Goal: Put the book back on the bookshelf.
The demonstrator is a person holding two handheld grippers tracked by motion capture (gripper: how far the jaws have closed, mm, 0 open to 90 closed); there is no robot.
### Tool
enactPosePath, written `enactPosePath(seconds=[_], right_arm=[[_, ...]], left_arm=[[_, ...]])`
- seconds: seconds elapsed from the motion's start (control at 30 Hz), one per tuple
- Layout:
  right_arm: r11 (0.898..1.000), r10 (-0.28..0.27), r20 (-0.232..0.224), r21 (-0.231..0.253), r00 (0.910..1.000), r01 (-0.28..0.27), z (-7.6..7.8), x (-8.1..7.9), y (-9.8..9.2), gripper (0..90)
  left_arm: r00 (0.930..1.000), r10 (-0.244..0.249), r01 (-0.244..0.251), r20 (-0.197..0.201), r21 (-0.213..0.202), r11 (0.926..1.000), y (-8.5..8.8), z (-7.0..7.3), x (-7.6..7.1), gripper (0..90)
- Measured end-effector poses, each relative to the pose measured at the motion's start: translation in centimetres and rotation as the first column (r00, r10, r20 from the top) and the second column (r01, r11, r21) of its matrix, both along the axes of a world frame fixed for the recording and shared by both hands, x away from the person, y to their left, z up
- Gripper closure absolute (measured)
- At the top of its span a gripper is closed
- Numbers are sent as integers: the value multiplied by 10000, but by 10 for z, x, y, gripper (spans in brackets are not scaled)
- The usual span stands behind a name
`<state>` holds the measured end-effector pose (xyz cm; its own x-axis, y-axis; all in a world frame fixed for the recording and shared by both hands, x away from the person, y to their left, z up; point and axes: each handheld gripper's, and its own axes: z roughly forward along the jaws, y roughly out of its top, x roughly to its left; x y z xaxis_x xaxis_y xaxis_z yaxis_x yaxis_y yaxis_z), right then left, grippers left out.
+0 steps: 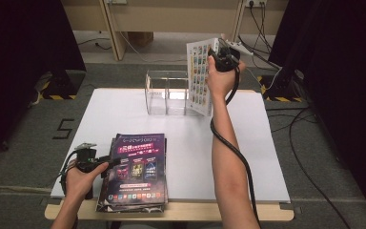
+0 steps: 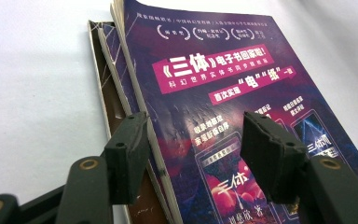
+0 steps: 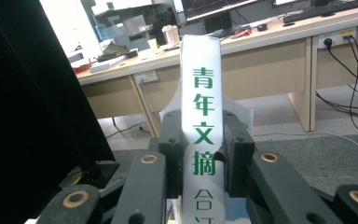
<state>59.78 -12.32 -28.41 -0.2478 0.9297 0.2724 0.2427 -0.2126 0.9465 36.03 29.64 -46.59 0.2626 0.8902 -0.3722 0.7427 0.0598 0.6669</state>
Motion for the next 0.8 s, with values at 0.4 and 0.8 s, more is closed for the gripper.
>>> enactPosePath(seconds=[0.4, 0.8], right_arm=[[9998, 21, -62, -183, 10000, -22, -11, 1, 3, 740], [9985, 84, 380, -550, 9992, -63, -18, -21, 4, 736]], left_arm=[[10000, -26, 26, -16, -12, 10000, 0, -1, 0, 408], [9999, -90, 90, -51, -32, 10000, -2, -1, 0, 408]])
